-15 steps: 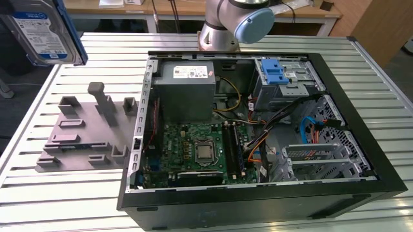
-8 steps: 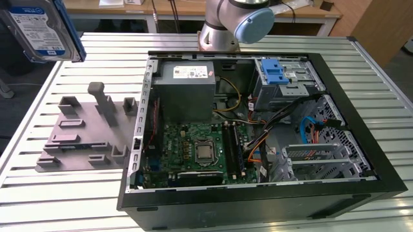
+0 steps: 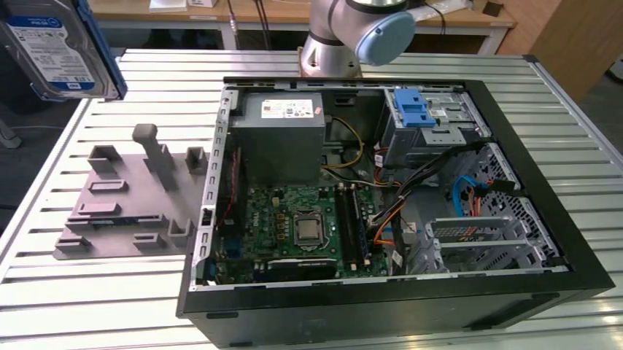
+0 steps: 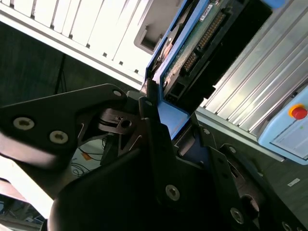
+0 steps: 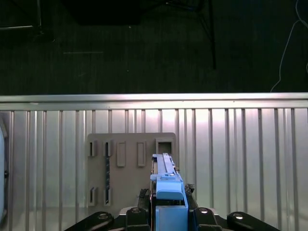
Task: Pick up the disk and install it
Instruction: 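Pick up the disk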
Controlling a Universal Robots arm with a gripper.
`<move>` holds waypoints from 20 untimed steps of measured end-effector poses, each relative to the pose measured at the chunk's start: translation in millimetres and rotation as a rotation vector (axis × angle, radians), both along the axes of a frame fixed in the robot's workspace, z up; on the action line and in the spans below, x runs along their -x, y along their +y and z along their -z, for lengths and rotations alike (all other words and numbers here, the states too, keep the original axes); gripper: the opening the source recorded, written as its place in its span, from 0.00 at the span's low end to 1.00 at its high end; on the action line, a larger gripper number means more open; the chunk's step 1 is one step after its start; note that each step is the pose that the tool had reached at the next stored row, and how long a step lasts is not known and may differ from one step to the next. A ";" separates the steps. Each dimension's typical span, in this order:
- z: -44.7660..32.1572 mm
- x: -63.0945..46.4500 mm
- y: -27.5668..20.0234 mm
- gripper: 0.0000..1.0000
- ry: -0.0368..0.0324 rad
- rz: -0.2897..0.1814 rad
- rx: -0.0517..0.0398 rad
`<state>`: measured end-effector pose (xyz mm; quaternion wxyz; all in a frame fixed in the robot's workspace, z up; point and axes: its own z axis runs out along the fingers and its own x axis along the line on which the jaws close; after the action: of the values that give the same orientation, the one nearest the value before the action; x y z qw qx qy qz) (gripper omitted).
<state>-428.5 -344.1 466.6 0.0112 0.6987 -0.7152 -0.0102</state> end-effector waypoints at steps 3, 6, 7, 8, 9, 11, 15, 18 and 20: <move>0.0 0.0 -4.5 0.36 0.0000 0.000 0.0000; 0.0 -2.5 -5.4 0.36 0.0000 0.000 0.0000; 0.0 -4.1 -5.6 0.36 0.0001 0.000 0.0000; 0.0 -6.0 -5.8 0.36 0.0000 0.000 0.0000; 0.0 -7.9 -5.9 0.36 0.0000 0.000 -0.0001; 0.0 -11.8 -6.2 0.36 0.0001 0.000 0.0000; 0.0 -19.1 -6.3 0.36 0.0002 0.000 -0.0001; 0.0 -23.4 -6.4 0.36 0.0002 0.000 0.0000; 0.0 -26.0 -6.4 0.36 0.0003 0.000 -0.0001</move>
<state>-402.5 -350.5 466.6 0.0112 0.6987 -0.7152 -0.0103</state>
